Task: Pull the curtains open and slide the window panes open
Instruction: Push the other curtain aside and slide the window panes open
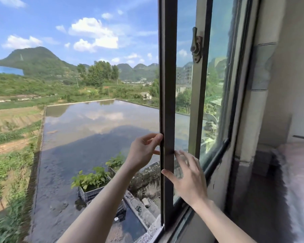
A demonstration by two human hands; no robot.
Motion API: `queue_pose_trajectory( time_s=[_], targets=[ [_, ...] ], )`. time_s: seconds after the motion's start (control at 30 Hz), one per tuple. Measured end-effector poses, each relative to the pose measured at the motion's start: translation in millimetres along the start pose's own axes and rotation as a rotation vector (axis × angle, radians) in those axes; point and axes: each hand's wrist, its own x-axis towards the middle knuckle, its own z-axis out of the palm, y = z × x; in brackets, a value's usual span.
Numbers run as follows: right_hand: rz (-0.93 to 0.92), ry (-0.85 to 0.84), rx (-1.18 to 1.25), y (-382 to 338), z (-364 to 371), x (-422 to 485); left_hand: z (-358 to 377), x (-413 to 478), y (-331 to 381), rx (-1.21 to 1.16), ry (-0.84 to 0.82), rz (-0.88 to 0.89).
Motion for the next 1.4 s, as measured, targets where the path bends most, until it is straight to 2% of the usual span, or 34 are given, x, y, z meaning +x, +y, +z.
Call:
queue_pose_trajectory(
  time_s=[0.1,0.23,0.33,0.6,0.87,1.1,1.2,1.3,1.4],
  targets=[
    [0.086,-0.003,-0.061,9,-1,8,15,18,-11,-0.006,0.017,0.030],
    [0.362,-0.111,0.003,25,-3,23,33,42,-24,-0.011,0.032,0.039],
    [0.451,-0.158,0.018,40,-1,34,46,57,-31,0.023,0.017,0.051],
    [0.495,-0.186,-0.041,77,8,53,73,95,-42,0.019,-0.010,0.023],
    [0.424,-0.038,-0.134,87,25,51,88,110,-51,0.014,0.014,0.020],
    [0.450,0.002,-0.158,89,31,48,91,110,-55,-0.017,0.044,0.041],
    [0.473,-0.035,-0.162,87,30,49,91,107,-50,0.028,0.047,0.000],
    [0.504,-0.064,-0.149,85,28,51,84,98,-42,0.090,-0.050,-0.079],
    [0.539,-0.126,-0.122,82,20,54,69,68,-35,0.414,-0.119,-0.068]
  ],
)
